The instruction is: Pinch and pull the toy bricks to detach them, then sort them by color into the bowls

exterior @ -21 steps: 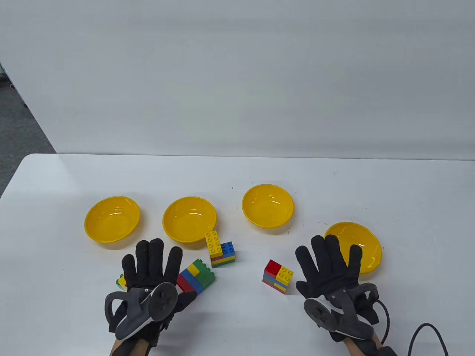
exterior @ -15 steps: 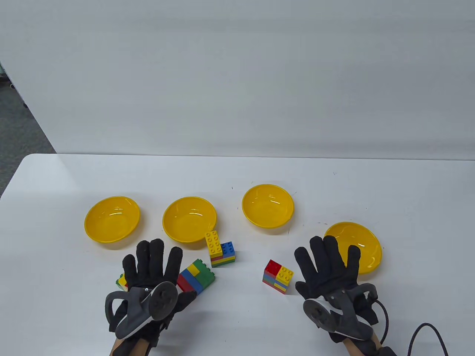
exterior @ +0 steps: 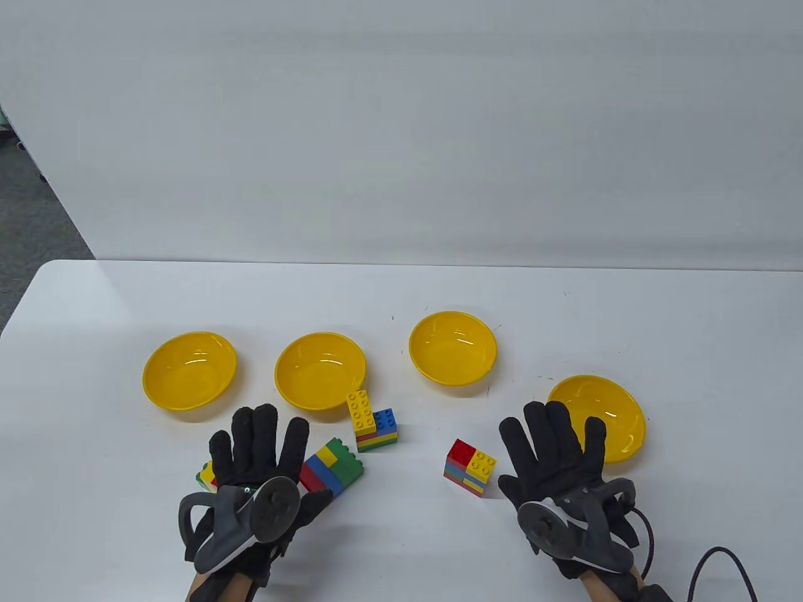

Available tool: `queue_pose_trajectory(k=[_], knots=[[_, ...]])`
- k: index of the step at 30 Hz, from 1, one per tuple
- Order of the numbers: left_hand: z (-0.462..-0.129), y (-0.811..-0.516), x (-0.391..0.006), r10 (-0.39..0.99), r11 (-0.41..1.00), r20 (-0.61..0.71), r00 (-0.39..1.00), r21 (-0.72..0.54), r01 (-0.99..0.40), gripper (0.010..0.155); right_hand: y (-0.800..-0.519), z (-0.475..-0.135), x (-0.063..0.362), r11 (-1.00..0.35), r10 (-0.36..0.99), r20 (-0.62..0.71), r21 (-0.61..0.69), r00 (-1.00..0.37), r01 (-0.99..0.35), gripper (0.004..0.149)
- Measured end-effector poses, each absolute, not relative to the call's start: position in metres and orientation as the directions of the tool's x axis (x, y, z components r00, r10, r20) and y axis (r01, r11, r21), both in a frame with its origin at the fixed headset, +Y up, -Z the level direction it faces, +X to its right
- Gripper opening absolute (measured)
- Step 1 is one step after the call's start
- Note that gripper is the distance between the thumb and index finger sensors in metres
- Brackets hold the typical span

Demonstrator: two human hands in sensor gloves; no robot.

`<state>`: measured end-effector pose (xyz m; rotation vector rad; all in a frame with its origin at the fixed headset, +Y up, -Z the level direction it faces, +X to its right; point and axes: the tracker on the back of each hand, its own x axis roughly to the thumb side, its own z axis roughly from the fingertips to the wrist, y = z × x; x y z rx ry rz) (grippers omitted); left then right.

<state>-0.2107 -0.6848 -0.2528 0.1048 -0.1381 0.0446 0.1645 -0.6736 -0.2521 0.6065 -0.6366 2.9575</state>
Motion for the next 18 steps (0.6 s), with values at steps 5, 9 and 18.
queue_pose_trajectory(k=[5, 9, 18], knots=[[-0.252, -0.684, -0.208, 0.038, 0.993, 0.154, 0.987, 0.103, -0.055, 0.097, -0.680, -0.260, 0.160, -0.901, 0.157, 0.416, -0.312, -0.896, -0.303, 0.071], [-0.251, -0.685, -0.205, 0.033, 0.993, 0.165, 0.986, 0.103, -0.051, 0.096, -0.706, -0.276, 0.141, -0.930, 0.242, 0.331, -0.189, -0.912, -0.315, 0.073], [-0.249, -0.683, -0.201, 0.045, 0.992, 0.184, 0.982, 0.107, -0.066, 0.096, -0.731, -0.298, 0.129, -0.960, 0.235, 0.202, -0.102, -0.951, -0.260, 0.065]])
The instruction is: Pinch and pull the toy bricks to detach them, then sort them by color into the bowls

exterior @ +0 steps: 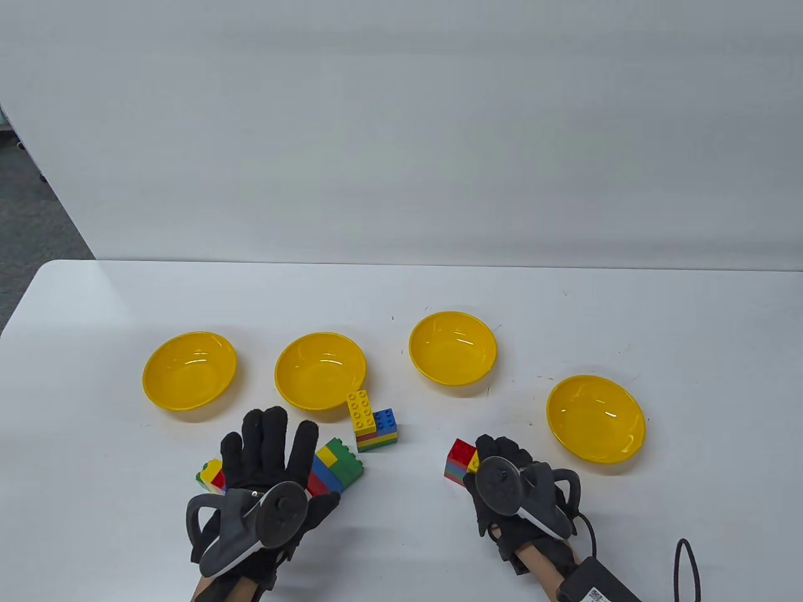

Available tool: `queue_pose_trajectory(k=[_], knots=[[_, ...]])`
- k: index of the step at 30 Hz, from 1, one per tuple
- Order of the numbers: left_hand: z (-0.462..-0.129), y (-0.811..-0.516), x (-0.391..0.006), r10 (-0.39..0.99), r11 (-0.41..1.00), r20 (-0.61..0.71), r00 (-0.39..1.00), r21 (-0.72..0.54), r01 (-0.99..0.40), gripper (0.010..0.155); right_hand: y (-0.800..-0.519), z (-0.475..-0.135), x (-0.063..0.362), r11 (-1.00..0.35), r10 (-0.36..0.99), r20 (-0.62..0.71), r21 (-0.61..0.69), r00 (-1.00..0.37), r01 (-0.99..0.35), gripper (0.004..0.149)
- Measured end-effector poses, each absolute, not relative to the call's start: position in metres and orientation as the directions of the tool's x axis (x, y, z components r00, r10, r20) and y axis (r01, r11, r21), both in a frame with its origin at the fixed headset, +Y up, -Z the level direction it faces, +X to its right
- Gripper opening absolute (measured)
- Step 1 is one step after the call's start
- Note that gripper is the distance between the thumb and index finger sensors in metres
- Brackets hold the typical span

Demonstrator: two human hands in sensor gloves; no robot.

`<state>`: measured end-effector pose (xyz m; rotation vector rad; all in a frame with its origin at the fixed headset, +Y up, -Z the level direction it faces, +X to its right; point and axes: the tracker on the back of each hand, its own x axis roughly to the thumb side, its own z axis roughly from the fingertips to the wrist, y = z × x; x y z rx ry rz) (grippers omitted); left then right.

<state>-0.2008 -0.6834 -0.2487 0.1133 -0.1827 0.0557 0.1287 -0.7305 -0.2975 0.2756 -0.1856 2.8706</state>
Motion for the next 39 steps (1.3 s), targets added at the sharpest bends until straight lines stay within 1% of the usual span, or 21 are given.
queue_pose_trajectory(k=[2, 5, 8, 9, 10, 11, 12, 14, 15, 16, 18, 19, 21, 23, 27, 29, 30, 33, 35, 39], knots=[[-0.248, -0.684, -0.198, 0.049, 0.991, 0.202, 0.978, 0.115, -0.073, 0.096, -0.728, -0.298, 0.134, -0.945, 0.293, 0.198, -0.092, -0.935, -0.315, 0.064], [-0.246, -0.682, -0.197, 0.079, 0.985, 0.227, 0.971, 0.130, -0.110, 0.095, -0.719, -0.295, 0.140, -0.904, 0.382, 0.208, -0.118, -0.901, -0.410, 0.063], [-0.242, -0.680, -0.196, 0.162, 0.963, 0.267, 0.950, 0.167, -0.211, 0.094, -0.700, -0.287, 0.147, -0.772, 0.572, 0.298, -0.120, -0.764, -0.625, 0.063], [-0.241, -0.680, -0.196, 0.204, 0.947, 0.287, 0.936, 0.186, -0.263, 0.094, -0.693, -0.283, 0.149, -0.704, 0.643, 0.327, -0.104, -0.693, -0.702, 0.063], [-0.241, -0.680, -0.196, 0.238, 0.933, 0.300, 0.924, 0.193, -0.303, 0.093, -0.689, -0.280, 0.149, -0.660, 0.681, 0.352, -0.085, -0.642, -0.747, 0.062], [-0.240, -0.680, -0.195, 0.299, 0.908, 0.325, 0.897, 0.191, -0.372, 0.093, -0.684, -0.275, 0.149, -0.598, 0.726, 0.392, -0.045, -0.565, -0.800, 0.062], [-0.239, -0.681, -0.194, 0.353, 0.885, 0.344, 0.870, 0.180, -0.430, 0.093, -0.681, -0.272, 0.147, -0.560, 0.753, 0.406, -0.017, -0.518, -0.828, 0.062], [-0.239, -0.686, -0.189, 0.547, 0.771, 0.393, 0.739, 0.108, -0.627, 0.095, -0.676, -0.262, 0.142, -0.491, 0.794, 0.423, 0.025, -0.436, -0.871, 0.062], [-0.239, -0.688, -0.186, 0.608, 0.728, 0.404, 0.684, 0.062, -0.683, 0.096, -0.676, -0.259, 0.139, -0.479, 0.799, 0.432, 0.039, -0.418, -0.877, 0.062], [-0.239, -0.692, -0.180, 0.696, 0.653, 0.417, 0.585, -0.027, -0.757, 0.097, -0.675, -0.256, 0.133, -0.468, 0.805, 0.444, 0.064, -0.395, -0.881, 0.062], [-0.238, -0.699, -0.169, 0.796, 0.535, 0.422, 0.434, -0.156, -0.830, 0.098, -0.676, -0.250, 0.124, -0.453, 0.804, 0.475, 0.096, -0.359, -0.887, 0.061], [-0.238, -0.702, -0.162, 0.826, 0.497, 0.417, 0.380, -0.219, -0.840, 0.099, -0.678, -0.247, 0.118, -0.447, 0.804, 0.488, 0.117, -0.340, -0.887, 0.061], [-0.237, -0.707, -0.152, 0.842, 0.480, 0.421, 0.339, -0.295, -0.826, 0.098, -0.681, -0.242, 0.110, -0.448, 0.805, 0.492, 0.138, -0.331, -0.883, 0.061], [-0.237, -0.712, -0.146, 0.863, 0.450, 0.407, 0.297, -0.355, -0.819, 0.094, -0.682, -0.238, 0.103, -0.461, 0.796, 0.503, 0.141, -0.337, -0.876, 0.061], [-0.243, -0.724, -0.150, 0.946, 0.276, 0.273, 0.174, -0.399, -0.875, 0.076, -0.685, -0.235, 0.100, -0.473, 0.791, 0.503, 0.144, -0.348, -0.869, 0.061], [-0.244, -0.726, -0.153, 0.947, 0.278, 0.261, 0.185, -0.385, -0.880, 0.070, -0.688, -0.235, 0.099, -0.464, 0.805, 0.483, 0.150, -0.345, -0.873, 0.061], [-0.244, -0.726, -0.154, 0.943, 0.287, 0.271, 0.192, -0.373, -0.882, 0.069, -0.689, -0.236, 0.098, -0.457, 0.811, 0.478, 0.158, -0.337, -0.875, 0.061], [-0.245, -0.725, -0.153, 0.953, 0.227, 0.274, 0.125, -0.381, -0.896, 0.066, -0.688, -0.237, 0.097, -0.428, 0.840, 0.446, 0.194, -0.310, -0.882, 0.061], [-0.246, -0.726, -0.152, 0.962, 0.198, 0.256, 0.096, -0.411, -0.890, 0.066, -0.688, -0.240, 0.099, -0.411, 0.858, 0.422, 0.223, -0.292, -0.884, 0.060], [-0.247, -0.728, -0.150, 0.965, 0.201, 0.242, 0.105, -0.418, -0.886, 0.065, -0.694, -0.244, 0.101, -0.373, 0.890, 0.370, 0.257, -0.266, -0.891, 0.058]])
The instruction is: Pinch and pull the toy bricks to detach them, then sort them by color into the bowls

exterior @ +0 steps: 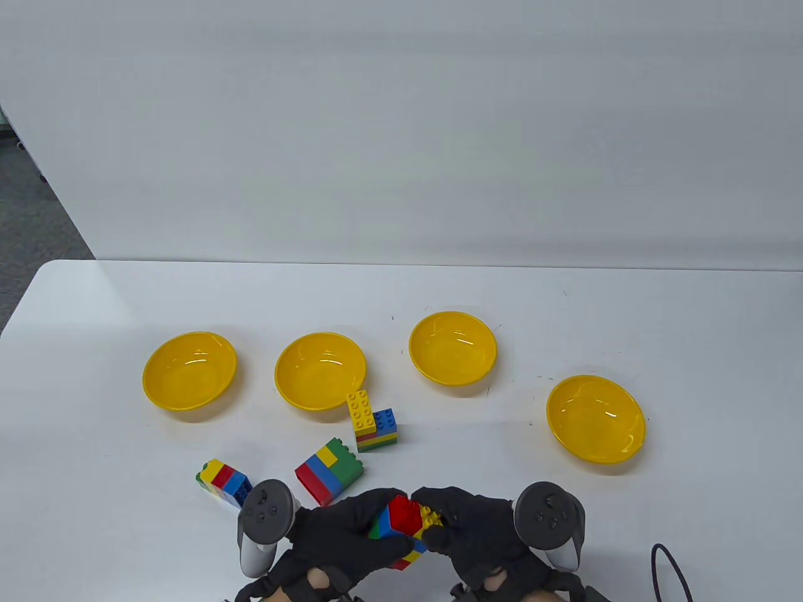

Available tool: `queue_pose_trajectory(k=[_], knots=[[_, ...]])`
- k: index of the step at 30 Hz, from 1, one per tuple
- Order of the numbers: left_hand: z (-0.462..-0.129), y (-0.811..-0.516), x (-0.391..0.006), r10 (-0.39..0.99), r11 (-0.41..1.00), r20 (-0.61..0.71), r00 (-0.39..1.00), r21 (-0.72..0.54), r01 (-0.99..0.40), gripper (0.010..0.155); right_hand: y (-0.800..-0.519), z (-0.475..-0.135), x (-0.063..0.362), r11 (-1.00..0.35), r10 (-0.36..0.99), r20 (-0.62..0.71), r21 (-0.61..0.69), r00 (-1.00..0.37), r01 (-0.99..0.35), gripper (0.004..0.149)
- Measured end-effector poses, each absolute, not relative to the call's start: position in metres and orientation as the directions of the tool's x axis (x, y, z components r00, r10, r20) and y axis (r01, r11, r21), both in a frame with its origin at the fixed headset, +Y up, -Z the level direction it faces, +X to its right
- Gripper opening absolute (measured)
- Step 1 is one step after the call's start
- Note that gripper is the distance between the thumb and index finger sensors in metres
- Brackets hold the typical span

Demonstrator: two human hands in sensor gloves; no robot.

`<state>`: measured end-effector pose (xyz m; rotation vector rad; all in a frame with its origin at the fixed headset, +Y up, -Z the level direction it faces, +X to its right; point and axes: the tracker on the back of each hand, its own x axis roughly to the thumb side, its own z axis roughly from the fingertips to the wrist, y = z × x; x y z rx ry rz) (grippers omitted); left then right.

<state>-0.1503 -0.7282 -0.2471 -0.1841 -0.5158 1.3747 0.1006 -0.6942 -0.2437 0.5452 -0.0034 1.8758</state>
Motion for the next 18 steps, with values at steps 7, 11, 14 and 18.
queue_pose_trajectory(k=[7, 11, 14, 18], knots=[[-0.249, -0.725, -0.151, 0.965, 0.203, 0.241, 0.104, -0.432, -0.879, 0.066, -0.698, -0.254, 0.111, -0.202, 0.960, 0.246, 0.272, -0.135, -0.941, 0.060], [-0.250, -0.731, -0.158, 0.965, 0.233, 0.206, 0.161, -0.396, -0.888, 0.067, -0.671, -0.277, 0.155, -0.438, 0.855, 0.324, 0.035, -0.405, -0.898, 0.060], [-0.253, -0.731, -0.164, 0.966, 0.236, 0.195, 0.172, -0.380, -0.894, 0.067, -0.657, -0.293, 0.208, -0.672, 0.610, 0.263, -0.329, -0.748, -0.663, 0.061], [-0.255, -0.732, -0.165, 0.965, 0.246, 0.179, 0.190, -0.383, -0.890, 0.066, -0.672, -0.308, 0.256, -0.784, 0.471, 0.104, -0.405, -0.876, -0.470, 0.061]])
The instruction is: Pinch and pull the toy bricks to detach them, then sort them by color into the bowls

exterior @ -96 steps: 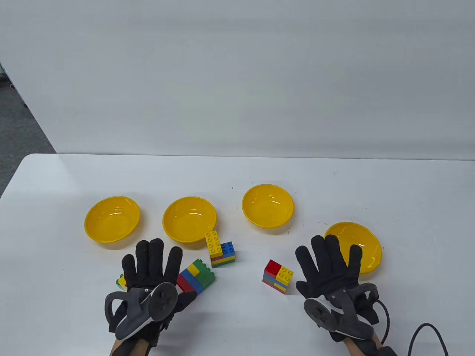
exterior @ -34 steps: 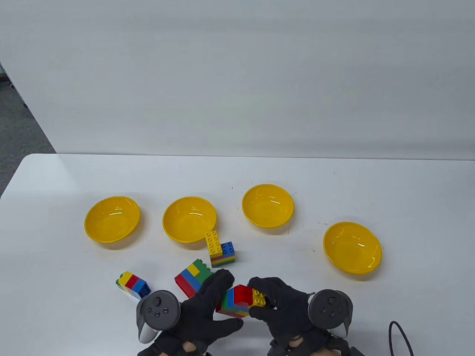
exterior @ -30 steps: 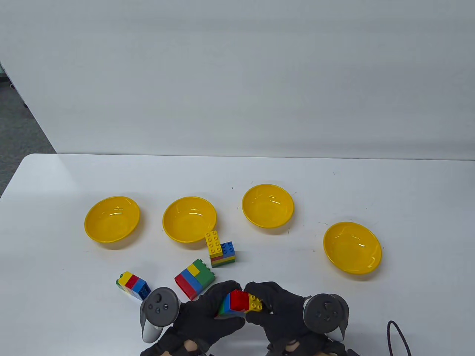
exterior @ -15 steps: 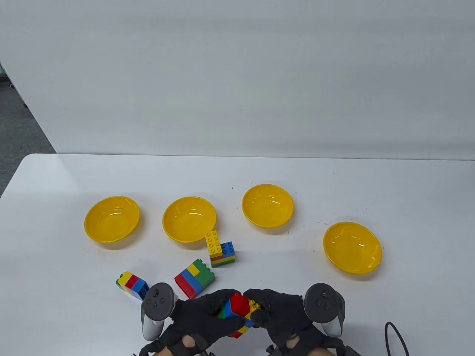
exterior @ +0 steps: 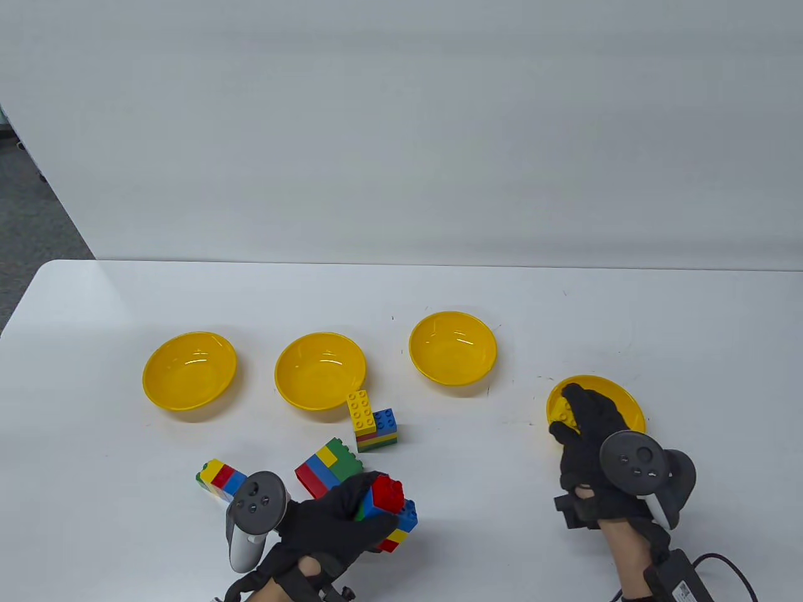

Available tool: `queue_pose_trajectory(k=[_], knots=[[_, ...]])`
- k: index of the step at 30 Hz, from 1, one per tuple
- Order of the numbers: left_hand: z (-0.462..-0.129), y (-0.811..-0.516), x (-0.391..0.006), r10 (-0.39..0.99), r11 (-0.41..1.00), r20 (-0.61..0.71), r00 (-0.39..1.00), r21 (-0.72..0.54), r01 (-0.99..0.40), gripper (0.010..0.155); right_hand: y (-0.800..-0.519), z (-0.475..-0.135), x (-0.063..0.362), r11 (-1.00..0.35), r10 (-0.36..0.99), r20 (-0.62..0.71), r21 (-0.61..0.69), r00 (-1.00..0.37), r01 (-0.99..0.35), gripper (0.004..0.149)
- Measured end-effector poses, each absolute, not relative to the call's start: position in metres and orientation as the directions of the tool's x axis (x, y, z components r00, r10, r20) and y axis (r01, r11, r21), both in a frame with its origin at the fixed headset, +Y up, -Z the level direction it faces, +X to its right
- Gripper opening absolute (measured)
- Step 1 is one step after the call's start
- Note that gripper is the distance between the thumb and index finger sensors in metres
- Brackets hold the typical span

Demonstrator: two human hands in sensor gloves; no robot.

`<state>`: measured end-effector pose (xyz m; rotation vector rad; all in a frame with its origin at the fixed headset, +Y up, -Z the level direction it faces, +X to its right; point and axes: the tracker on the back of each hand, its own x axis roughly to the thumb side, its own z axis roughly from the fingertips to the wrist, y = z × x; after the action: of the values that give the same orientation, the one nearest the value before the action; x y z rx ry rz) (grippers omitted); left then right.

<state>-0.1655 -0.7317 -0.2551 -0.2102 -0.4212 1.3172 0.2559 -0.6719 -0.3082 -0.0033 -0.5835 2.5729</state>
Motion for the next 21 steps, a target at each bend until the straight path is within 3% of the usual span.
queue_pose_trajectory(k=[4, 7, 17, 21], knots=[[-0.255, -0.734, -0.164, 0.958, 0.284, 0.162, 0.238, -0.382, -0.879, 0.067, -0.701, -0.323, 0.275, -0.916, 0.264, -0.015, -0.316, -0.964, -0.246, 0.061], [-0.253, -0.734, -0.165, 0.946, 0.324, 0.142, 0.291, -0.383, -0.865, 0.068, -0.713, -0.330, 0.277, -0.952, 0.182, -0.048, -0.259, -0.982, -0.164, 0.061], [-0.253, -0.732, -0.164, 0.957, 0.287, 0.151, 0.246, -0.417, -0.863, 0.070, -0.707, -0.327, 0.286, -0.897, 0.313, -0.047, -0.342, -0.949, -0.279, 0.063], [-0.255, -0.730, -0.165, 0.944, 0.324, 0.184, 0.272, -0.391, -0.861, 0.070, -0.690, -0.317, 0.276, -0.841, 0.375, 0.052, -0.402, -0.926, -0.363, 0.060]])
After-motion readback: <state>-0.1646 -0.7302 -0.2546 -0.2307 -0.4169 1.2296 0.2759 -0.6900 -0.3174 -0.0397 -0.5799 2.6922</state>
